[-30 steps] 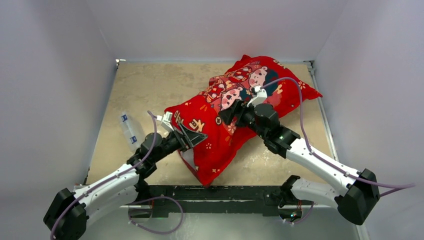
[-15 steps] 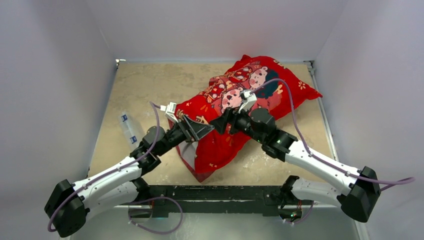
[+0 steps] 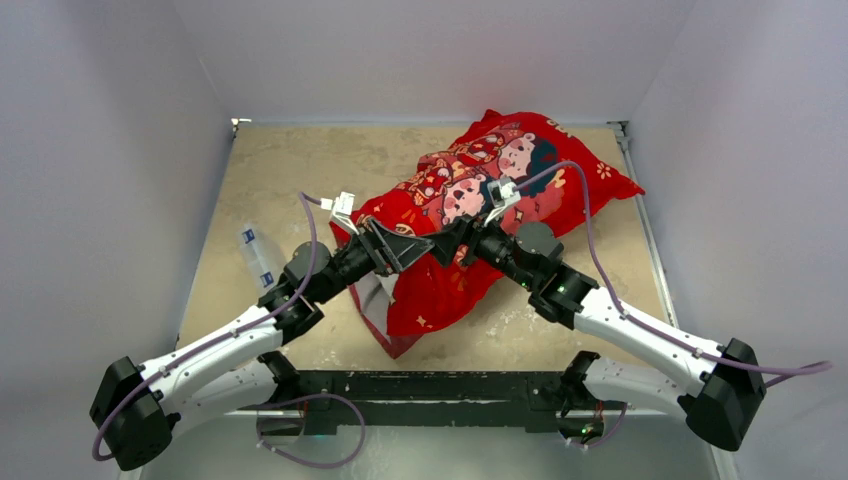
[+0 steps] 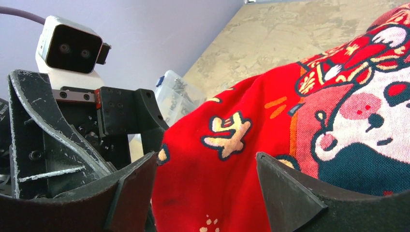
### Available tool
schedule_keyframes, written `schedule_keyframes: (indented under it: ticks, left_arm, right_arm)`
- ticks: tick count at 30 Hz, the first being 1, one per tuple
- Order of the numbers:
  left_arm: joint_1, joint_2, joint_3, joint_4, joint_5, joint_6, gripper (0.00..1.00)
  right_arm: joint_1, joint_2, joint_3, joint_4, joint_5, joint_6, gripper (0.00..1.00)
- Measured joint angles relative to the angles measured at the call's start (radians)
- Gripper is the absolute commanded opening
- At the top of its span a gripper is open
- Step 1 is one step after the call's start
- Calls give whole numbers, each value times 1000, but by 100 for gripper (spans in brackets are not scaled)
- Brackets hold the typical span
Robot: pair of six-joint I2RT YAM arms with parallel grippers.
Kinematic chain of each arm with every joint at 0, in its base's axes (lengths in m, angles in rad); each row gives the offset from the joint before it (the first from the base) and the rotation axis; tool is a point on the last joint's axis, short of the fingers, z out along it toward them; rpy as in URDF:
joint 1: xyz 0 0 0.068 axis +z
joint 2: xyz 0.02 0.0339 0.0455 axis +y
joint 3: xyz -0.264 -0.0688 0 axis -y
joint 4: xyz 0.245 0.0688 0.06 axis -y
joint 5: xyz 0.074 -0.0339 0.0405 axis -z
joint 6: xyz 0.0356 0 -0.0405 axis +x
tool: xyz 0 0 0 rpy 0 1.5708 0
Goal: Remove the pillowcase from the pillow
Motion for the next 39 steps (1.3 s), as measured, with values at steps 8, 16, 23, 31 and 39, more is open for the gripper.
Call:
schedule_keyframes:
  ticks: [8,16,23,31,39]
  left_arm:
    - [-1,-52,-45,1,-56,-17,80]
    - [0,-152,-148,2,-125,-43,81]
    - [0,-36,-100,35,-107,-43,81]
    - [0,37,-71,136,-66,-59,82]
    - [0,33,-74,182,-49,-84,82]
  right_arm:
    - [19,47,-34,31,5,33,84]
    - [28,0,-64,32,-5,47,84]
    - [29,19,-84,113,-123,-10,84]
    - [29,103,-124,196,-182,-31,82]
    - [29,150,-153,230,-140,-8,5]
